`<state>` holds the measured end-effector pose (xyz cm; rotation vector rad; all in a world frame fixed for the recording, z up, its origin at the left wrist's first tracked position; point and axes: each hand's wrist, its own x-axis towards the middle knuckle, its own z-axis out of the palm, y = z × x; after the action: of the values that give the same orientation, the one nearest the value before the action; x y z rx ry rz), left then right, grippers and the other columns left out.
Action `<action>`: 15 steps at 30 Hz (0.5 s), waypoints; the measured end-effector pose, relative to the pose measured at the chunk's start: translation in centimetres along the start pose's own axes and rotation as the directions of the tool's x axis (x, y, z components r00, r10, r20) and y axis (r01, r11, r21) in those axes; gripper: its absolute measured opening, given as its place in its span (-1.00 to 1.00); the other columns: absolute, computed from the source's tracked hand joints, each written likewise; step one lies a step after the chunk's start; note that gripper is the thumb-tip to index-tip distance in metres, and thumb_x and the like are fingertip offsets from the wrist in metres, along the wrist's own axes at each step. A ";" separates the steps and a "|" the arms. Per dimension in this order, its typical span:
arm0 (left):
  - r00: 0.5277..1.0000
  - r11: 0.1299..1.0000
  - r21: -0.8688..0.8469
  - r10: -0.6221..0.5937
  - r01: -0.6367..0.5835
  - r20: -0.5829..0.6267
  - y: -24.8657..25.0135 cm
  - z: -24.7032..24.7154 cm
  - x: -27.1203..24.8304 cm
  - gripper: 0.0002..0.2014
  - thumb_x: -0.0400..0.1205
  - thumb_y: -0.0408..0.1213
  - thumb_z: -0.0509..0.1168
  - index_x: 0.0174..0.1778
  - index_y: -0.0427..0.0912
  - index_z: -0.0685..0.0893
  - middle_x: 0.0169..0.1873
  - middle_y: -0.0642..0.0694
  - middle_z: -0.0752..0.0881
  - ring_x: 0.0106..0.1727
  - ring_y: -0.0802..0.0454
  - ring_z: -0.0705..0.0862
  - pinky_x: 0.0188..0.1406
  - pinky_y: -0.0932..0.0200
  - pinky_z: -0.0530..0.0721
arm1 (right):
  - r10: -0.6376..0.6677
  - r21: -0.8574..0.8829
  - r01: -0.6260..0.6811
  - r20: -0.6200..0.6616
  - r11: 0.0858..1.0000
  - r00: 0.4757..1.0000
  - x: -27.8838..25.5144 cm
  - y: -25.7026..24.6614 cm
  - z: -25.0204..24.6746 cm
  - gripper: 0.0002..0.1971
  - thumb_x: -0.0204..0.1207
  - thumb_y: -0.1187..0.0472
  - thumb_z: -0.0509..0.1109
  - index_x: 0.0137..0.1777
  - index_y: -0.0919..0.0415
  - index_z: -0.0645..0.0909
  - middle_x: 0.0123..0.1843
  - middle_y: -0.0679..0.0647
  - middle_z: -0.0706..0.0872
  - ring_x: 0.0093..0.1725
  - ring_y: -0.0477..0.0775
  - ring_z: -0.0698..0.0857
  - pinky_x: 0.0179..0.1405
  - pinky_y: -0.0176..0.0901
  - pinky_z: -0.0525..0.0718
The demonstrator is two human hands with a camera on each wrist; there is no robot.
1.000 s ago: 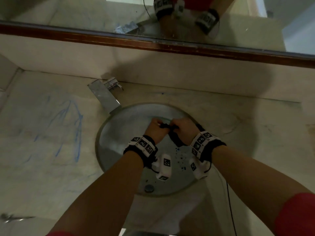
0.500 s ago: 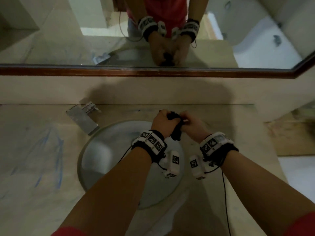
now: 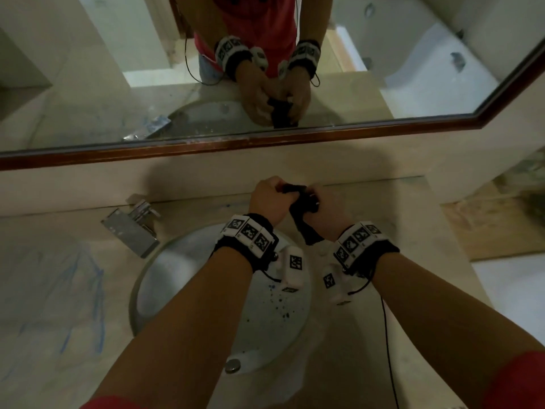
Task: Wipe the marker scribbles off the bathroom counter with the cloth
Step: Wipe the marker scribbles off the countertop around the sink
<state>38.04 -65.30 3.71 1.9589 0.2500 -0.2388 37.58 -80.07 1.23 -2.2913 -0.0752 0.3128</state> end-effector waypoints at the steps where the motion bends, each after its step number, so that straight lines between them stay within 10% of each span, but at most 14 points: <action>1: 1.000 1.000 -0.003 -0.014 0.014 -0.014 -0.3 -0.6 0.0 -0.88 0.55 -0.27 0.43 -0.17 -0.18 0.61 -0.23 -0.14 0.70 -0.22 -0.04 0.67 -0.30 0.16 0.63 | 0.000 -0.047 0.001 0.014 0.999 1.000 0.2 -0.1 0.0 -0.71 0.53 0.25 0.36 0.25 0.18 0.52 -0.10 0.05 0.67 -0.21 -0.03 0.61 -0.33 -0.25 0.53; 7: 0.999 0.996 -0.083 -0.042 0.041 -0.016 -0.8 -1.6 0.2 -0.85 0.47 -0.18 0.46 -0.16 -0.12 0.64 -0.15 -0.28 0.78 -0.13 -0.22 0.77 -0.06 -0.22 0.78 | -0.080 -0.206 0.070 -0.041 0.976 0.996 1.5 -0.4 -2.4 -0.72 0.51 0.28 0.33 0.19 0.15 0.69 0.08 0.12 0.75 0.07 0.15 0.68 0.01 -0.10 0.60; 15: 0.988 0.989 -0.073 0.123 -0.130 -0.093 1.9 1.2 0.9 -0.87 0.52 -0.29 0.47 -0.07 -0.20 0.70 -0.17 -0.05 0.73 -0.10 0.01 0.71 -0.09 0.16 0.68 | -0.252 -0.287 0.163 -0.307 0.944 0.918 1.1 1.1 -6.9 -0.82 0.54 0.26 0.36 0.10 0.08 0.69 -0.15 -0.06 0.66 -0.18 -0.06 0.58 -0.22 -0.24 0.47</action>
<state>39.43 -67.10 4.69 1.9014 0.1889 -0.0584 40.31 -85.63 4.68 -2.5325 -0.1931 -0.2207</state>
